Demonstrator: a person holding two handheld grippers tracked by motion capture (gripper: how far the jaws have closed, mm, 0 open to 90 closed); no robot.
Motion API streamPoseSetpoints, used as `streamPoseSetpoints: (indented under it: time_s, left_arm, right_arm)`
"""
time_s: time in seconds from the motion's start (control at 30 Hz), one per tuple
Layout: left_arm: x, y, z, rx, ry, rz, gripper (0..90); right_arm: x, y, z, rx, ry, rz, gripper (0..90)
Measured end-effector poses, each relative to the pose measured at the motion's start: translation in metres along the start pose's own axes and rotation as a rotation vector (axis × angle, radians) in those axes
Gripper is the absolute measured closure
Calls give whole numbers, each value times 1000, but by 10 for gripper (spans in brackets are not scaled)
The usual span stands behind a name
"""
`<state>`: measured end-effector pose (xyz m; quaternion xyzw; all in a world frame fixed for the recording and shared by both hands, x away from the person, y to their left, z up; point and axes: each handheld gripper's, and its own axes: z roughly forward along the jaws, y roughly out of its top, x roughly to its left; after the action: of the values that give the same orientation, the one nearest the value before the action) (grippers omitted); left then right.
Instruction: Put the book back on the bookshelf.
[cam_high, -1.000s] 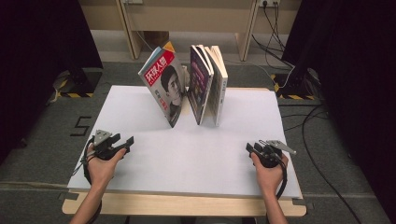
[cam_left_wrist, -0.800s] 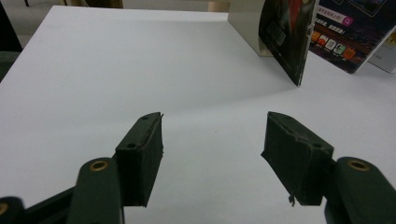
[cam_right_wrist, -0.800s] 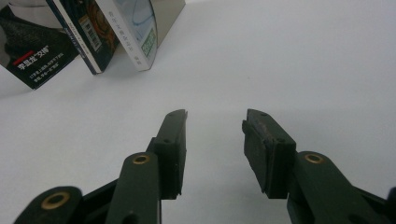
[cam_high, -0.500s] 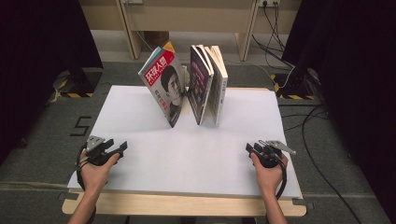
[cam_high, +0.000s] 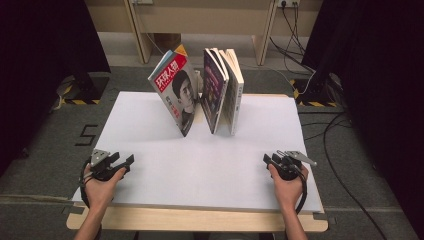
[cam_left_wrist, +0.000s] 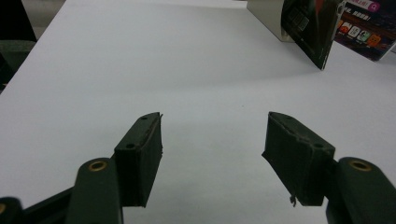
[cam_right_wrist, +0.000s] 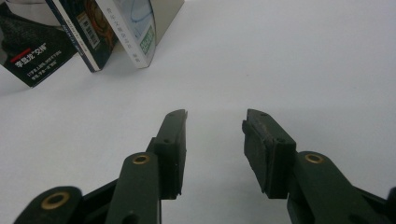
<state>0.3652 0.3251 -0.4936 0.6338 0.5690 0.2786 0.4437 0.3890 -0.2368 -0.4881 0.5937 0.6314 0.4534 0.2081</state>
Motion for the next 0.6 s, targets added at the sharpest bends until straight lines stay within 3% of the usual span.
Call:
streamPoseSetpoints:
  time_s: [0.6]
  left_arm:
    - [1,-7,0,-12,-16,-27,348]
  right_arm:
    - [1,-1,2,6,-1,-3,593]
